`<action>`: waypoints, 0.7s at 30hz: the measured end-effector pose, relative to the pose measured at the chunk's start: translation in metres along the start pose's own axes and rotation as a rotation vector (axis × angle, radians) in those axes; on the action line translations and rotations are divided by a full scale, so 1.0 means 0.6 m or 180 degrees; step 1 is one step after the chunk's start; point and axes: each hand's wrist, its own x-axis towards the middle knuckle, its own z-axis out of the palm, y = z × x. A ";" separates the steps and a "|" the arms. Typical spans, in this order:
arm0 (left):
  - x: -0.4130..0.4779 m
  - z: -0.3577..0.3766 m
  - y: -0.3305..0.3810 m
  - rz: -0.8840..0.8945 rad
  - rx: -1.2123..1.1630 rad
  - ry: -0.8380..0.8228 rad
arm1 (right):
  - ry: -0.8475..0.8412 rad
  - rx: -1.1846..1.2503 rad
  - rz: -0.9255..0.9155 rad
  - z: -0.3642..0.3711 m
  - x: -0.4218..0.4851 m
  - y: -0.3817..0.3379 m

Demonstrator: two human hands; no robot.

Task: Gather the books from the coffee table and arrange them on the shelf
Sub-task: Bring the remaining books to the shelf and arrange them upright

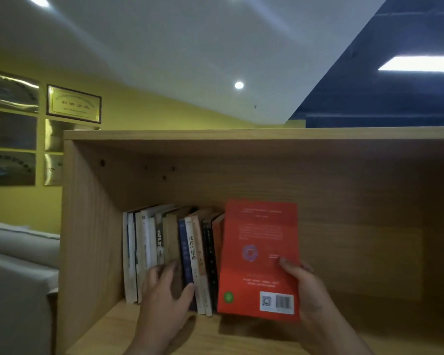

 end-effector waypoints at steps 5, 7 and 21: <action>-0.001 -0.001 -0.004 0.0050 -0.0167 0.0083 | 0.0498 -0.0639 -0.0798 -0.015 -0.014 -0.012; -0.002 -0.001 -0.004 0.0069 -0.0177 0.0083 | 0.0497 -0.1299 -0.1075 0.007 -0.014 0.002; -0.003 0.001 -0.009 0.0160 -0.0323 0.0198 | -0.1337 -0.2126 -0.0147 0.075 0.013 0.094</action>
